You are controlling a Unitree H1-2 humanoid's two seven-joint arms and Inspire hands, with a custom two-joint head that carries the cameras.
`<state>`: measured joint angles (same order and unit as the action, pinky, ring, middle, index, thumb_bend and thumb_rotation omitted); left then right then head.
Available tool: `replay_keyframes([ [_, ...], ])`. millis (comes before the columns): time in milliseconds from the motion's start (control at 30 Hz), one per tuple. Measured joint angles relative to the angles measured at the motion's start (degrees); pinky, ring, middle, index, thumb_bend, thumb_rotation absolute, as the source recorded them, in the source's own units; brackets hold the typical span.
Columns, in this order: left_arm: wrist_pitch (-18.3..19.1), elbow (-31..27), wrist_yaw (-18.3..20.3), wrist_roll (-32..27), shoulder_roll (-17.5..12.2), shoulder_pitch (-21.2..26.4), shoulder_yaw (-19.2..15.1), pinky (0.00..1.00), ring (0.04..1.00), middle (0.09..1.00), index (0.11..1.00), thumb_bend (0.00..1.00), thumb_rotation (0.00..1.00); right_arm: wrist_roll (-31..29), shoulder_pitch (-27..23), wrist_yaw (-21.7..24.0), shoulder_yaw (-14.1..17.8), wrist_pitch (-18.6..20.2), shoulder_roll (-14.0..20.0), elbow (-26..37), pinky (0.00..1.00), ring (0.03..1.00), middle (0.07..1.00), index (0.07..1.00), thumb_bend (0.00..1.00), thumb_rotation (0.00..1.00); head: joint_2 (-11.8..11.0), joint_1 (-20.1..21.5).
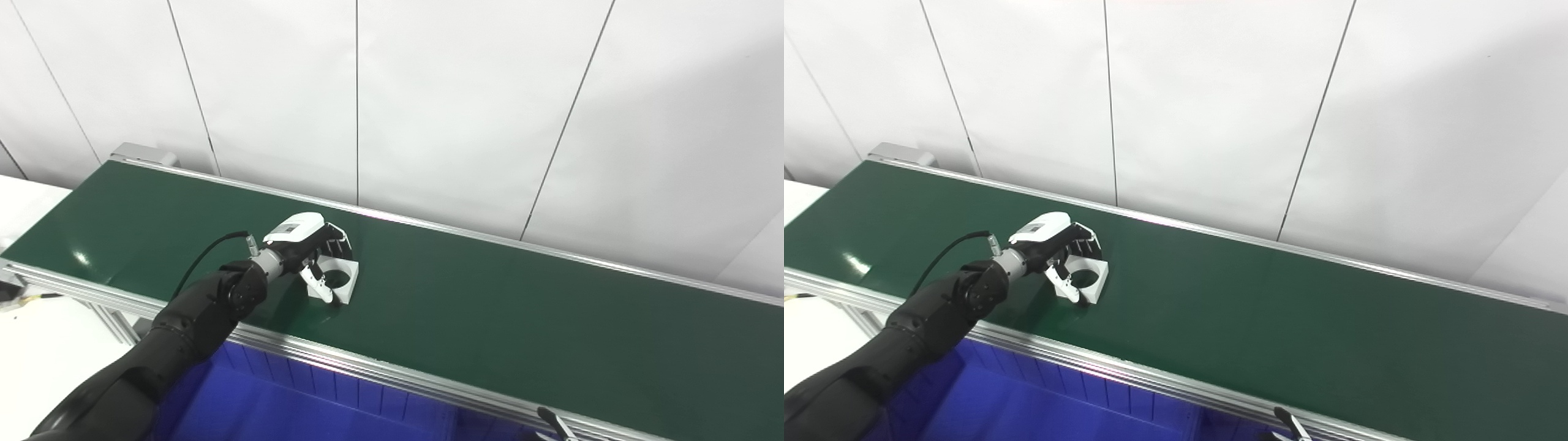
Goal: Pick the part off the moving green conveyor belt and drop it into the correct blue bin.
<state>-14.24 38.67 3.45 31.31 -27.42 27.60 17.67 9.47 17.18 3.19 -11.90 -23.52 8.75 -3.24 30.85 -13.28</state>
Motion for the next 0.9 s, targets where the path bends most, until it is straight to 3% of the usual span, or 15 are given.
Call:
replay_keyframes([
  [100, 0.2, -2.6, 1.5, -1.6, -0.5, -1.7, -1.1, 0.36, 0.400, 0.460, 0.522, 0.50, 0.00, 0.3, 0.1, 0.0, 0.0, 0.0, -0.1, 0.3, 0.59, 0.688, 0.747, 0.901, 0.76, 0.38, 1.7, 2.4],
  [167, 0.2, -6.4, 2.0, -4.3, -0.5, -4.5, -3.8, 0.32, 0.389, 0.442, 0.523, 0.50, 0.00, 0.3, 0.2, 0.0, 0.0, 0.0, -0.2, 0.9, 0.59, 0.691, 0.747, 0.899, 0.76, 0.39, 1.7, 2.5],
  [200, 0.2, -7.9, 2.2, -5.5, -0.5, -5.6, -4.9, 0.31, 0.387, 0.441, 0.524, 0.50, 0.00, 0.3, 0.3, -0.1, 0.0, 0.0, -0.3, 1.1, 0.60, 0.693, 0.747, 0.897, 0.76, 0.39, 3.2, 3.9],
  [333, -2.3, -15.0, 3.2, -12.7, -0.5, -9.6, -10.3, 0.37, 0.404, 0.463, 0.528, 0.50, 0.00, 0.4, 1.1, -0.1, 0.0, 0.0, -0.9, 3.2, 0.63, 0.702, 0.753, 0.895, 0.77, 0.39, 7.8, 10.9],
  [467, -3.7, -23.8, 4.5, -20.6, -0.5, -10.5, -15.1, 0.38, 0.406, 0.474, 0.535, 0.50, 0.00, 1.4, 1.9, -0.2, 0.0, 0.1, -2.2, 5.6, 0.64, 0.709, 0.761, 0.897, 0.77, 0.41, 9.4, 13.4],
  [533, -3.5, -28.2, 5.5, -24.9, -0.1, -10.5, -16.8, 0.40, 0.410, 0.484, 0.533, 0.50, 0.00, 2.4, 1.9, -0.4, 0.0, 0.2, -3.0, 5.8, 0.63, 0.707, 0.761, 0.894, 0.77, 0.42, 11.2, 17.7],
  [667, -3.3, -32.3, 7.6, -31.2, 1.4, -11.4, -18.2, 0.40, 0.405, 0.483, 0.538, 0.49, 0.00, 4.1, 2.1, -1.3, 0.0, 0.7, -4.7, 5.8, 0.63, 0.703, 0.765, 0.897, 0.77, 0.42, 12.3, 19.5],
  [700, -3.2, -33.2, 8.0, -31.6, 1.9, -12.2, -18.2, 0.40, 0.405, 0.487, 0.536, 0.50, 0.00, 4.3, 2.1, -1.3, 0.0, 1.0, -5.0, 5.8, 0.63, 0.702, 0.767, 0.898, 0.77, 0.43, 13.7, 20.6],
  [900, -4.6, -33.9, 10.1, -32.7, 4.6, -18.2, -17.2, 0.38, 0.402, 0.481, 0.545, 0.49, 0.00, 5.0, 1.8, -1.7, 0.0, 1.7, -6.5, 7.3, 0.62, 0.693, 0.765, 0.894, 0.75, 0.42, 15.6, 23.0],
])
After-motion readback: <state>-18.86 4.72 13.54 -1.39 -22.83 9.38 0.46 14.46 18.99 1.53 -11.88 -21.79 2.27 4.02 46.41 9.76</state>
